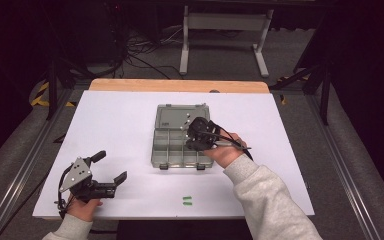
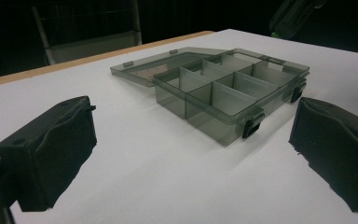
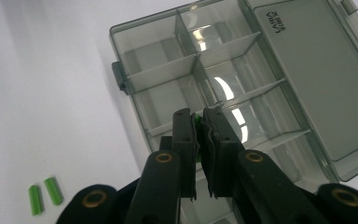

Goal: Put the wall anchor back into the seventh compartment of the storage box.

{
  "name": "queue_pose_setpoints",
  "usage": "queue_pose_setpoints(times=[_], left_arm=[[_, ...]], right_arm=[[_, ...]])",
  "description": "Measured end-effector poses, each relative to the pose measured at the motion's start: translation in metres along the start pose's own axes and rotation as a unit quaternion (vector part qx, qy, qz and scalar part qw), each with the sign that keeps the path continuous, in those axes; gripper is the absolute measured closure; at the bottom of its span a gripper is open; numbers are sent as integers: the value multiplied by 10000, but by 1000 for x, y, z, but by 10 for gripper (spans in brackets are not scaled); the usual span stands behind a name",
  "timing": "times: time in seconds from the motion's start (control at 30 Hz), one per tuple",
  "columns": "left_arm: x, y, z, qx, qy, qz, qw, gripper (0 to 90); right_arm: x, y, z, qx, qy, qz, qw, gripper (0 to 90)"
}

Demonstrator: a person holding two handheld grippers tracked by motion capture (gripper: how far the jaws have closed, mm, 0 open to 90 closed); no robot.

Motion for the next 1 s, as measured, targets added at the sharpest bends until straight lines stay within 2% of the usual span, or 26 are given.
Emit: queue_pose_setpoints(times=[0.47,1.0], left_arm=[[1,0,0,13,6,-1,10000,8],[0,0,0,5,4,7,10000,8]], right_arm=[[-25,-5,-17,87,128,-332,9993,836],[-27,1,-41,303,-23,-399,9987,836]])
Point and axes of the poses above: each handheld gripper's, and its own axes: z roughly backward along the jaws, y roughly out of its underside, x roughly to its left, the point moved 4 cm from there along -z, roughly forward along the jaws, and after that the axes turned 11 degrees about x, right-handed, at the moved point
